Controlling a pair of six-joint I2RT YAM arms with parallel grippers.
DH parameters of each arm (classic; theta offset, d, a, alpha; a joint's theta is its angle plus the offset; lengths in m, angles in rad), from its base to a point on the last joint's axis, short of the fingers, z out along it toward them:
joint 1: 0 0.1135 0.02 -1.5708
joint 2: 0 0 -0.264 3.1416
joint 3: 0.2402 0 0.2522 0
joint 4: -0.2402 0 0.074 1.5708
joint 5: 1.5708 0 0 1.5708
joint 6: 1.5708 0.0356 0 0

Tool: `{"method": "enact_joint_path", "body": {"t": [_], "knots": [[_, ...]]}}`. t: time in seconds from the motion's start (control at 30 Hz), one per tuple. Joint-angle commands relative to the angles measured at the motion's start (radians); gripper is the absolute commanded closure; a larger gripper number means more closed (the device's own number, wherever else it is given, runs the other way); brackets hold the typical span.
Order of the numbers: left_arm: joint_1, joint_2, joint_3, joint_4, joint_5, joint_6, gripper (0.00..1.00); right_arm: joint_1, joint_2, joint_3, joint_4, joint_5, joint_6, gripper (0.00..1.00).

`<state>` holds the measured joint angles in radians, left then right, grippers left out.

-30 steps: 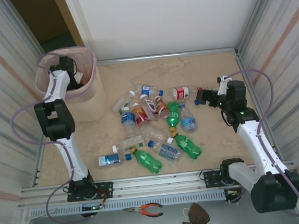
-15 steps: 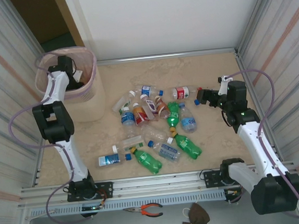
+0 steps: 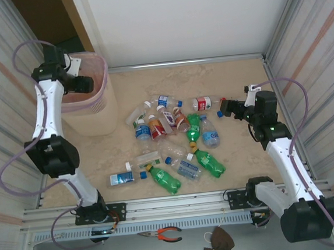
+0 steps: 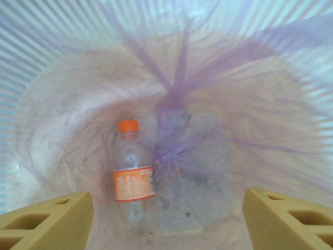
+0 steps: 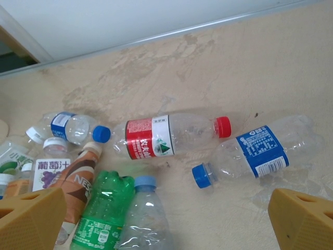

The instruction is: Put the plastic bottles in the bin

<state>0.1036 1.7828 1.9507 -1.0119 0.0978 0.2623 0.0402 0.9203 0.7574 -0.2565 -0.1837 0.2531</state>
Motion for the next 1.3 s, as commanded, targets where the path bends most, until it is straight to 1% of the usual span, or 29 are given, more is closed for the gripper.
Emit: {"method": "enact_joint_path", "body": {"t": [0.0,0.1,0.2,0.3,0.37,0.43,0.57,0.7,0.8,0.9,1.03,1.07,1.13,1.27], "knots": [[0.005,-0.097,0.027,-0.030,0.158,0.038,0.25,0.008,-0.017,0.037,-0.010,-0.019,-0.024,0.02],[0.002,-0.177,0.009,-0.014,0.265,0.073,0.25,0.008,-0.015,0.043,-0.014,-0.023,-0.031,0.02],[-0.002,-0.255,-0.023,0.009,0.341,0.105,0.24,0.008,-0.012,0.046,-0.014,-0.025,-0.034,0.02],[-0.011,-0.332,-0.065,0.035,0.443,0.148,0.22,0.008,-0.011,0.047,-0.014,-0.024,-0.039,0.01],[-0.030,-0.380,-0.093,0.038,0.496,0.193,0.22,0.008,-0.008,0.048,-0.015,-0.025,-0.041,0.01],[-0.069,-0.435,-0.134,0.036,0.523,0.257,0.22,0.007,-0.008,0.048,-0.014,-0.025,-0.043,0.01],[-0.193,-0.539,-0.250,0.026,0.496,0.413,0.21,0.007,-0.005,0.046,-0.012,-0.027,-0.043,0.01],[-0.352,-0.627,-0.390,0.000,0.389,0.556,0.20,0.006,-0.002,0.049,-0.016,-0.030,-0.048,0.01],[-0.450,-0.682,-0.485,-0.011,0.308,0.589,0.18,0.007,-0.005,0.045,-0.016,-0.031,-0.051,0.01],[-0.521,-0.720,-0.562,-0.050,0.230,0.608,0.17,0.007,-0.008,0.039,-0.011,-0.032,-0.051,0.01],[-0.622,-0.761,-0.691,-0.122,0.096,0.650,0.17,0.006,-0.002,0.037,-0.006,-0.034,-0.049,0.01],[-0.642,-0.771,-0.733,-0.134,0.061,0.652,0.17,0.006,0.000,0.037,-0.005,-0.034,-0.049,0.01],[-0.653,-0.787,-0.795,-0.150,0.018,0.643,0.17,0.006,0.002,0.038,-0.004,-0.034,-0.050,0.01],[-0.654,-0.808,-0.892,-0.187,0.004,0.606,0.18,0.006,0.003,0.033,0.000,-0.039,-0.051,0.01]]}}
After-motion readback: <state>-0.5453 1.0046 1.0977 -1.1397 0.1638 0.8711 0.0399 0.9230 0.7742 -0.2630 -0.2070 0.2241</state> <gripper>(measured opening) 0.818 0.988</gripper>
